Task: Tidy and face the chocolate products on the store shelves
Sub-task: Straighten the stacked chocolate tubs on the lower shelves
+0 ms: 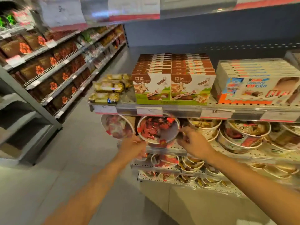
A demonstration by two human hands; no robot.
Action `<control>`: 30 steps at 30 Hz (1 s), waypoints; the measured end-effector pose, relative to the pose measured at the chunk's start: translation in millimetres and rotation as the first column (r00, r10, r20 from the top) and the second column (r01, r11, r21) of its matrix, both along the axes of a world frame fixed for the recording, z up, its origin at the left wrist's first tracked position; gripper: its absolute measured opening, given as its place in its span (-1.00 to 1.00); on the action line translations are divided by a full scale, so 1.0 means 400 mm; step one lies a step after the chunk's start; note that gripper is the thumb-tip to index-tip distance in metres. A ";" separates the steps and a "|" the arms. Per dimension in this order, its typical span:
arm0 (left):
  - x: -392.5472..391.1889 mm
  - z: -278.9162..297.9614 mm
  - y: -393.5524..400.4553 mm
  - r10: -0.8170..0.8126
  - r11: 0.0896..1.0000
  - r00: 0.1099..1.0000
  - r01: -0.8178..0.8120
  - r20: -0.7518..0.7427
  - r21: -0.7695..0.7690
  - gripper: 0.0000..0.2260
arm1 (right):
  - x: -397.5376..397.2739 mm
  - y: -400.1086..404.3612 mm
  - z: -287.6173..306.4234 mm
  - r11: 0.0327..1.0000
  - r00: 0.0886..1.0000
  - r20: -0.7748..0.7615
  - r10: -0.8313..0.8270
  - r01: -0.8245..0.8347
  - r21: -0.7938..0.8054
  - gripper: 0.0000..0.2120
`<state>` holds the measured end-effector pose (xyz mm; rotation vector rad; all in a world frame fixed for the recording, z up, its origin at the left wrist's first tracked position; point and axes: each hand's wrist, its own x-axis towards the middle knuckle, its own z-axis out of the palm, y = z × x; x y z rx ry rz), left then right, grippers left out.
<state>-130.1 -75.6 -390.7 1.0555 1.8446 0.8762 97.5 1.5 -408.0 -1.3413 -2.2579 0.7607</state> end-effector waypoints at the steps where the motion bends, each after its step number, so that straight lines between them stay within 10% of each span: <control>1: 0.001 -0.021 0.004 0.052 0.998 0.993 -0.050 0.109 -0.023 -0.93 | -0.018 0.003 -0.024 0.994 0.995 -0.036 -0.088 0.086 -0.064 -0.62; 5: 0.027 -0.099 0.023 0.232 0.958 0.889 -0.280 0.395 0.066 -0.96 | -0.074 0.006 -0.089 0.882 0.870 -0.319 -0.377 0.232 -0.410 -0.34; 10: 0.037 -0.182 0.066 0.294 0.903 0.858 -0.394 0.421 0.173 -0.92 | -0.132 -0.034 -0.117 0.881 0.710 -0.564 -0.422 0.174 -0.440 -0.63; 17: 0.037 -0.175 0.063 0.131 0.919 0.860 -0.292 0.494 0.266 -0.94 | -0.135 -0.026 -0.101 0.910 0.641 -0.650 -0.408 0.229 -0.345 -0.90; 25: 0.035 -0.093 0.053 -0.060 0.936 0.858 -0.129 0.510 0.328 -0.83 | -0.109 0.007 -0.036 0.832 0.473 -0.699 -0.536 0.157 -0.531 -0.78; 30: -0.012 -0.140 0.012 0.122 0.961 0.788 -0.246 0.603 0.127 -0.76 | -0.134 0.048 0.001 0.798 0.462 -0.669 -0.583 0.168 -0.579 -0.90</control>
